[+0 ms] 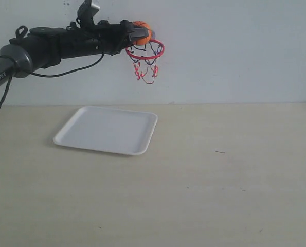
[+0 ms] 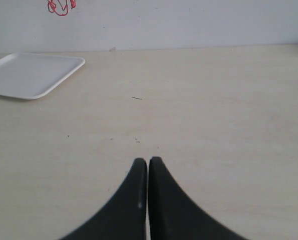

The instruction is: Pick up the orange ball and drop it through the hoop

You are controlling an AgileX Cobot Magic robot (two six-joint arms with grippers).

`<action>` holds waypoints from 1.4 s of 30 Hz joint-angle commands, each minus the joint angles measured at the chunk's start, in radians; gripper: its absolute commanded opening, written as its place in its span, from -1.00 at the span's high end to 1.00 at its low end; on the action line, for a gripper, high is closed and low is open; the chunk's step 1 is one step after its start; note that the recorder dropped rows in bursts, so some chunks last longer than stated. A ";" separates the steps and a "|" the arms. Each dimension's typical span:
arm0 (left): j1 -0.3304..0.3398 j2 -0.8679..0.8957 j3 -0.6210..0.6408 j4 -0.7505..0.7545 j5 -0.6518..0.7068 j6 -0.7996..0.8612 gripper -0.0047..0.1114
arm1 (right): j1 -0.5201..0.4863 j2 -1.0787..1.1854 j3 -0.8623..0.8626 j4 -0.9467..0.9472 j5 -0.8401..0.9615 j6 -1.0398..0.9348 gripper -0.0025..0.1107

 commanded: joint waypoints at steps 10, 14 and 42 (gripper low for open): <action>-0.003 -0.004 -0.007 -0.007 0.016 0.020 0.00 | -0.004 -0.005 -0.001 -0.006 -0.011 -0.004 0.96; -0.003 -0.004 -0.007 -0.007 0.016 0.020 -0.14 | -0.004 -0.005 -0.001 -0.006 -0.011 -0.004 0.96; 0.095 -0.085 -0.007 0.198 0.237 -0.046 0.84 | -0.004 -0.005 -0.001 -0.006 -0.011 -0.004 0.96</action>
